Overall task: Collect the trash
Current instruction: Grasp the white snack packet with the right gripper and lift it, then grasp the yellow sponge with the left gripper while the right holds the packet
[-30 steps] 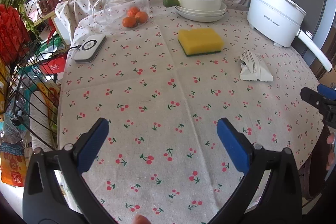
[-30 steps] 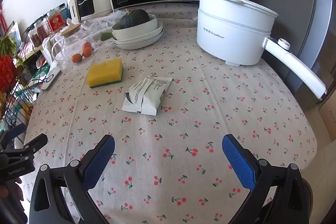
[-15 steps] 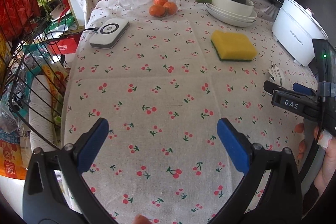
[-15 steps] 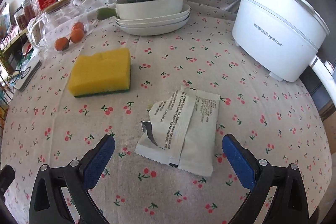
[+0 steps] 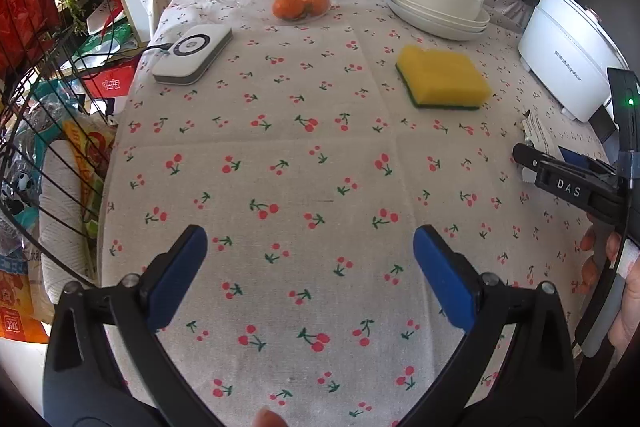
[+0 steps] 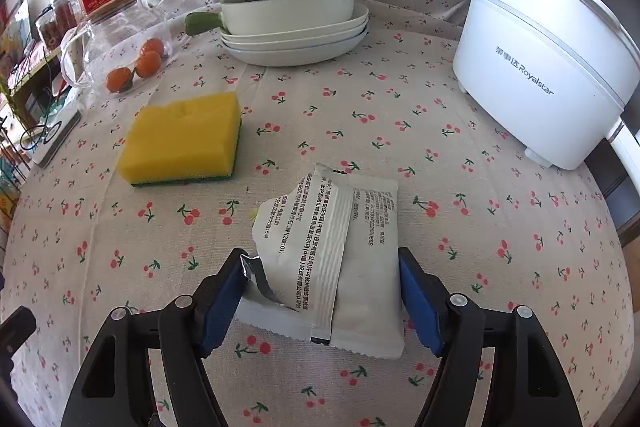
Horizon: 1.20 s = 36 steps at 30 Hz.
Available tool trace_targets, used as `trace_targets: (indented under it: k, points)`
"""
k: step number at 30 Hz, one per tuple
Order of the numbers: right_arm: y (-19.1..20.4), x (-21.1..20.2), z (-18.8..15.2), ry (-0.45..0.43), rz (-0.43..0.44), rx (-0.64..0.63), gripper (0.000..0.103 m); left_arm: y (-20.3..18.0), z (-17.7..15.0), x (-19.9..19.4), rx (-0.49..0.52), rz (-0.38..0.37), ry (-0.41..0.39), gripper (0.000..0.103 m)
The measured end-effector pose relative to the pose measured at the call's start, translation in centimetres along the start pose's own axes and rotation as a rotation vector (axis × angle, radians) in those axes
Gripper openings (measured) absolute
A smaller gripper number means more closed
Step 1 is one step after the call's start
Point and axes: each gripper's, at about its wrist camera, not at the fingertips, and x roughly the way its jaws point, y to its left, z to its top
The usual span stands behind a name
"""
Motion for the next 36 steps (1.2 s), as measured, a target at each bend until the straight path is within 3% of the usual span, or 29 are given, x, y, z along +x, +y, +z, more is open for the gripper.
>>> trace_targets:
  k: [8,12,16,21,25,30,36]
  points:
    - [-5.1,-3.8,-1.3,-0.057,0.042,0.020,0.075,-6.8,4.2,3.0,0.051,-0.140,-0.035,0.102]
    - [-7.8,-4.0,-1.4,-0.070,0.050,0.066,0.075,-10.0,6.8,5.1,0.047,-0.136,-0.086,0.102]
    - [-9.5,-3.4,-1.7,-0.061,0.054,0.086,0.075,-11.7,8.6,7.3,0.031,-0.082,-0.104,0.102]
    - [-10.4,-2.9,-1.8,-0.058,0.062,0.104,0.075,-12.5,9.5,9.1,0.006,-0.051,-0.101,0.102]
    - [-10.2,-2.8,-1.8,-0.058,0.066,0.091,0.075,-12.1,9.6,10.1,0.009,-0.036,-0.085,0.089]
    - [-10.1,-3.6,-2.3,-0.044,0.056,0.087,0.075,-11.0,8.2,8.7,0.020,-0.078,-0.071,0.088]
    - [-9.9,-7.4,-3.1,-0.050,0.044,0.102,0.075,-9.7,5.6,4.8,0.043,-0.134,-0.058,0.087]
